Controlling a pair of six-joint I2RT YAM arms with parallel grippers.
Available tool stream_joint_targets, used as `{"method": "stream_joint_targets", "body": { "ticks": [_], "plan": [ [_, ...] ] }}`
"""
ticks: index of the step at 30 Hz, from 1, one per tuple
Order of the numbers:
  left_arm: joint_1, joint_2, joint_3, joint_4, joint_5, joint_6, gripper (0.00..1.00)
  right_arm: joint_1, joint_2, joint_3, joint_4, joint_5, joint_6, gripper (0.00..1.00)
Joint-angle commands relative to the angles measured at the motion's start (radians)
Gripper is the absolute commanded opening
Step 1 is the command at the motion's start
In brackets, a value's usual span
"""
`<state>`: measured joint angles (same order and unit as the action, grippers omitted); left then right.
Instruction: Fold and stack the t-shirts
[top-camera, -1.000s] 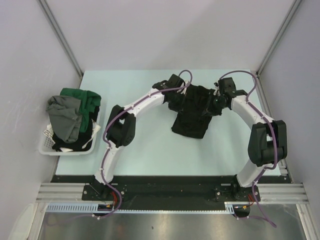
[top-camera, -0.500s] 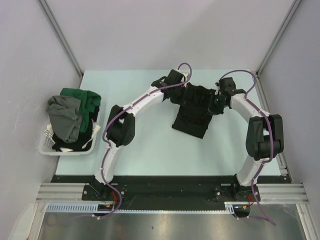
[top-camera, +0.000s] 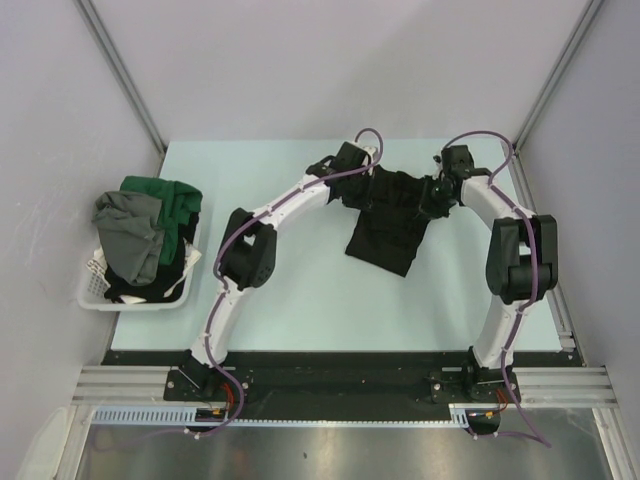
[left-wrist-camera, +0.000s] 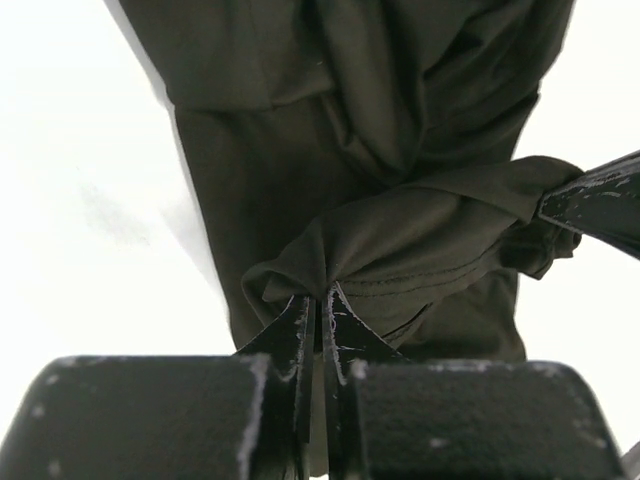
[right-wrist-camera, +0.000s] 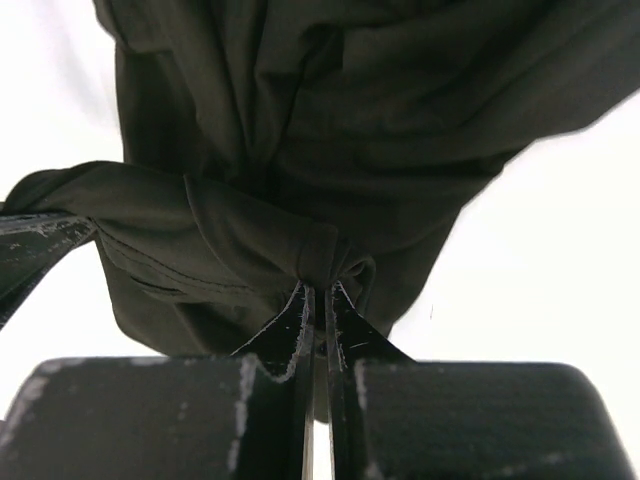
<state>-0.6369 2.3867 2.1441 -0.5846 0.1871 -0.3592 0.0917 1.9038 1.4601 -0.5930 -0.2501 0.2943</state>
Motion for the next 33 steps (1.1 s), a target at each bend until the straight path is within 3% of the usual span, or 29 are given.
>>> {"method": "stream_joint_targets", "body": {
  "ticks": [1, 2, 4, 6, 11, 16, 21, 28, 33],
  "plan": [
    [0.023, 0.011, 0.048, 0.038, 0.018, -0.011, 0.1, -0.003, 0.043, 0.08, -0.007, 0.012, -0.012, 0.0],
    [0.028, 0.011, 0.045, 0.04, 0.018, -0.012, 0.15, -0.004, 0.055, 0.1, -0.016, 0.014, -0.014, 0.0],
    [0.031, 0.011, 0.043, 0.04, 0.025, -0.014, 0.27, 0.002, 0.076, 0.117, -0.047, 0.031, -0.017, 0.2],
    [0.034, 0.012, 0.04, 0.042, 0.025, -0.014, 0.31, 0.008, 0.086, 0.124, -0.062, 0.051, -0.018, 0.36],
    [0.04, -0.007, 0.022, 0.031, -0.007, -0.003, 0.34, 0.022, 0.075, 0.138, -0.059, 0.116, -0.021, 0.56],
    [0.042, -0.079, -0.042, -0.007, -0.049, 0.063, 0.33, 0.02, 0.026, 0.155, -0.068, 0.196, -0.02, 0.62],
    [0.04, -0.251, -0.257, -0.011, -0.075, 0.109, 0.32, 0.023, -0.081, 0.14, -0.091, 0.235, -0.008, 0.68],
    [0.042, -0.475, -0.637, 0.081, -0.035, 0.08, 0.33, 0.052, -0.27, -0.006, -0.126, 0.25, 0.034, 0.68],
    [0.039, -0.514, -0.707, 0.123, 0.018, 0.051, 0.33, 0.12, -0.365, -0.127, -0.153, 0.297, 0.089, 0.69]
  ]
}}
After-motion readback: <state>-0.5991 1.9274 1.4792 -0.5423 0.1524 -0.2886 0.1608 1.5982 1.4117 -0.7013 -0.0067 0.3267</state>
